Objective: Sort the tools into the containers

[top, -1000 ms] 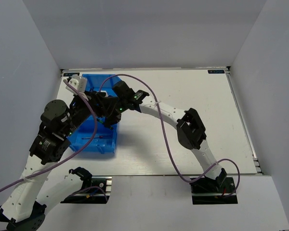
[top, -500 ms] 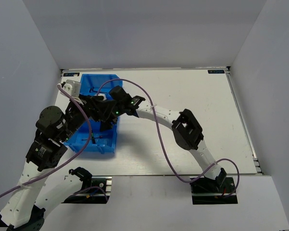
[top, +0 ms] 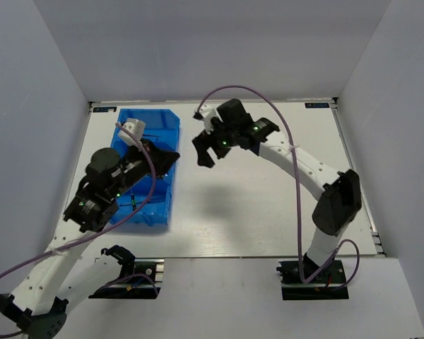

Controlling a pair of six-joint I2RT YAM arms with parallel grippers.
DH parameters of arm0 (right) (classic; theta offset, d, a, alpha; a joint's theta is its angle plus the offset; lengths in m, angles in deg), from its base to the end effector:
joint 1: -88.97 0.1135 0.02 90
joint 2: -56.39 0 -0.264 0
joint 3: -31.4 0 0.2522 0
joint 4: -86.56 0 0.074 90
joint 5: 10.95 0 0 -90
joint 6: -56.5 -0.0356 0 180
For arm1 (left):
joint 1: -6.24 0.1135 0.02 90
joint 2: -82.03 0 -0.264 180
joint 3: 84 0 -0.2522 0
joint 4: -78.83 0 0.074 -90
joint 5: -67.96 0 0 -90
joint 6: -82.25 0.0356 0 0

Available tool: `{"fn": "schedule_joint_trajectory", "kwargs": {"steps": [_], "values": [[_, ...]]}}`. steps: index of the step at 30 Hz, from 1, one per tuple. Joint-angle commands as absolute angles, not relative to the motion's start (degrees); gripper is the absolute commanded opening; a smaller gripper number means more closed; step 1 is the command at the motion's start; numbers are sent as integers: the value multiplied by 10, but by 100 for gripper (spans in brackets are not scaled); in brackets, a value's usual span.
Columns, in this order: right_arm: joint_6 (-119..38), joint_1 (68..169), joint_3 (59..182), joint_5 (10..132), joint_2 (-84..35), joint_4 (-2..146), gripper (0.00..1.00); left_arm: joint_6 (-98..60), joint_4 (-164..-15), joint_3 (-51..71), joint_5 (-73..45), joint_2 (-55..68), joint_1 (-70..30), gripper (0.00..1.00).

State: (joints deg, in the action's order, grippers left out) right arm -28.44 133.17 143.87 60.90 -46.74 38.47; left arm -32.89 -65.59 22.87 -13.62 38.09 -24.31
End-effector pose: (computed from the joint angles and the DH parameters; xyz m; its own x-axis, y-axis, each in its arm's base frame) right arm 0.2883 0.2958 0.3440 -0.3732 -0.4798 -0.7940 -0.8730 0.4714 0.1254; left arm 0.1339 -0.0851 0.4075 -0.3536 -0.2793 -0.8927 0.5279 0.7283 -0.4369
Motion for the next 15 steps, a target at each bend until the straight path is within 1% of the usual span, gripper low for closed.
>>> {"fn": "schedule_joint_trajectory", "kwargs": {"steps": [1,2,3,4,5,6,7,8,9,15], "values": [[-226,1325,1365,756,-431,274,90,-338,-689,273,-88,355,-245,25],[-225,1320,1349,788,-396,275,90,-338,-707,281,-82,346,-245,39],[-225,1312,1295,817,-385,288,90,-344,-707,288,-82,339,-245,52],[-222,1309,1276,831,-373,289,90,-344,-716,293,-82,331,-245,68],[-216,1307,1259,875,-334,305,90,-344,-716,299,-75,323,-245,82],[-217,1304,1205,895,-322,319,90,-344,-722,299,-75,306,-245,84],[-222,1303,1193,910,-311,324,90,-344,-731,304,-64,298,-245,90],[-223,1301,1180,926,-279,325,90,-344,-731,304,-64,290,-245,91],[-225,1295,1148,934,-269,329,90,-344,-739,304,-58,284,-245,100],[-231,1267,1096,963,-200,337,90,-324,-758,299,-58,231,-245,100]]}}
